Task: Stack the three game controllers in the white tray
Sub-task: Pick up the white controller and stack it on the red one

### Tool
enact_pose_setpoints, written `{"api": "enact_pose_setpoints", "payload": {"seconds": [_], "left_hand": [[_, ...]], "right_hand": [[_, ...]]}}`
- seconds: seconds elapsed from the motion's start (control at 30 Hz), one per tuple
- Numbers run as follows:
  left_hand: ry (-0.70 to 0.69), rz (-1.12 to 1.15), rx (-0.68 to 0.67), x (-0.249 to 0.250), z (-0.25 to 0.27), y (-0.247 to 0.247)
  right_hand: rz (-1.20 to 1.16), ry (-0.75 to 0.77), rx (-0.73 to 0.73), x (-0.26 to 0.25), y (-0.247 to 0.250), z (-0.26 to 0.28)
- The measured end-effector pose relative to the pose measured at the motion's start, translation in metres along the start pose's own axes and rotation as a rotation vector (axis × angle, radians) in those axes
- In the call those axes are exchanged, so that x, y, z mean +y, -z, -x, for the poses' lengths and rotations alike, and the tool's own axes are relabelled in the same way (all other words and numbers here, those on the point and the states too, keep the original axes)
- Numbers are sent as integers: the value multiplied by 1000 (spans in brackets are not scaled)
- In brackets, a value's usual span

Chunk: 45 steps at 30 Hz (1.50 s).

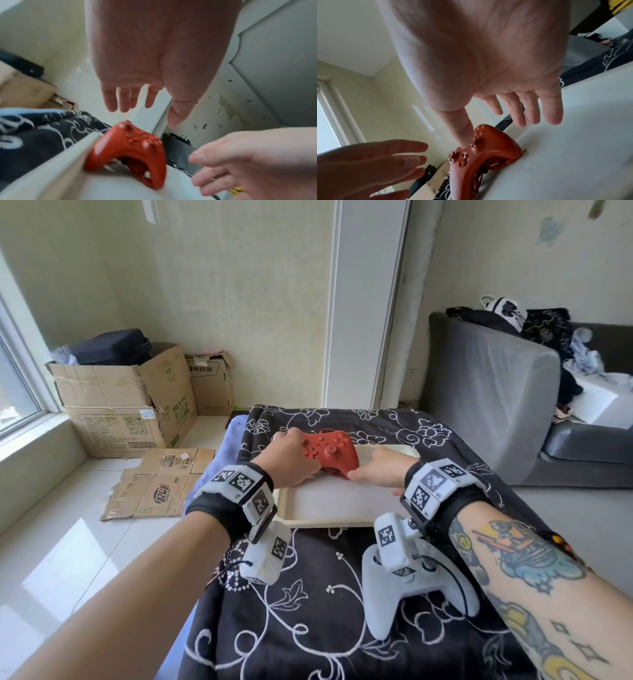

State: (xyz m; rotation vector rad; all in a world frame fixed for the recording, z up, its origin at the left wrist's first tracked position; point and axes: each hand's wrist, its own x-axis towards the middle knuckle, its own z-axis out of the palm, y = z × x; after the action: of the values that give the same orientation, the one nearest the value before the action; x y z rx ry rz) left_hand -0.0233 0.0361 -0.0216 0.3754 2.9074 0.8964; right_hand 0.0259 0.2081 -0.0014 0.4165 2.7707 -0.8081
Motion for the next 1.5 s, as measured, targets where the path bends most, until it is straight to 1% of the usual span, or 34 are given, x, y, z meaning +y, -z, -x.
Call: {"api": "enact_pose_setpoints", "payload": {"seconds": [0.03, 0.1, 0.17, 0.3, 0.43, 0.57, 0.67, 0.73, 0.83, 0.93, 1.03, 1.13, 1.33, 1.5], "left_hand": [[-23, 36, 15, 3, 8, -4], [-56, 71, 4, 9, 23, -12], [-61, 100, -40, 16, 38, -20], [-29, 84, -92, 25, 62, -43], [-34, 97, -148, 32, 81, -59], [-19, 142, -194, 36, 101, -69], [-11, 112, -259, 36, 118, -75], [-13, 54, -311, 36, 130, -80], [-19, -11, -358, 37, 141, -90], [-7, -20, -336, 36, 145, -103], [2, -9, -295, 32, 148, -115], [-1, 58, -270, 27, 146, -120], [4, 98, -273, 25, 141, -124], [33, 210, -229, 23, 142, -124]], "right_hand": [[-21, -15, 5, 4, -2, 2], [-72, -25, 31, 13, -8, 6], [-109, -24, 54, 23, -14, 12], [-87, -51, 54, 38, -31, 24], [-64, -56, 155, 51, -44, 34], [-70, -32, 230, 61, -46, 51], [-186, -1, 273, 75, -47, 68], [-253, 13, 274, 87, -50, 81], [-228, -9, 237, 103, -60, 94], [-185, -42, 255, 114, -72, 100], [-184, -11, 341, 120, -82, 104], [-141, -13, 337, 119, -84, 103], [-79, -26, 350, 117, -87, 98], [-186, 1, 339, 120, -82, 101]]}}
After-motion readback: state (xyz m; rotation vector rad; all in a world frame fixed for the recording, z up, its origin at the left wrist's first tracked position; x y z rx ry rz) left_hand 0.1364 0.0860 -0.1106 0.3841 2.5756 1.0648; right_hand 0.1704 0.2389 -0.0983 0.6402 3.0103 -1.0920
